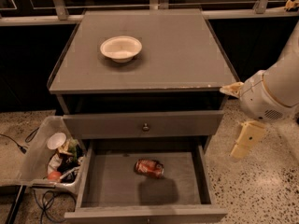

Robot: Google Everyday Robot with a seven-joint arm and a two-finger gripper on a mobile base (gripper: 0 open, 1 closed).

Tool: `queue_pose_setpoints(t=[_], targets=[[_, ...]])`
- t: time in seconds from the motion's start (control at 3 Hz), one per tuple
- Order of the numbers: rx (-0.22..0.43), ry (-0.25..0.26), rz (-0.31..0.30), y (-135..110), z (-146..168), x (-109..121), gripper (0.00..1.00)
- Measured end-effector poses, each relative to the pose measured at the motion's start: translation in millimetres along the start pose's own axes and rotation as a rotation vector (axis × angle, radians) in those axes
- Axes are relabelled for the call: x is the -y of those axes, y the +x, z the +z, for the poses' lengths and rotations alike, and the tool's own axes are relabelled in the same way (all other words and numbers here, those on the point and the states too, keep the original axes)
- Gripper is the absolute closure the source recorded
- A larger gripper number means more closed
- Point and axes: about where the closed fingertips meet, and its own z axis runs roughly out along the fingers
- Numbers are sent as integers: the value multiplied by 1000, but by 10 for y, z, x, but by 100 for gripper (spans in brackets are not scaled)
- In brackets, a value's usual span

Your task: Pick coke can from middle drawer and place on counter

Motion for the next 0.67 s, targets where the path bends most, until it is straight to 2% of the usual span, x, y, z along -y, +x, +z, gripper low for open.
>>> queue_pose_setpoints(t=[0.33,0.67], targets=[[0,0,0,-1,-1,-1,0],[34,-24,4,-42,184,-28,0]])
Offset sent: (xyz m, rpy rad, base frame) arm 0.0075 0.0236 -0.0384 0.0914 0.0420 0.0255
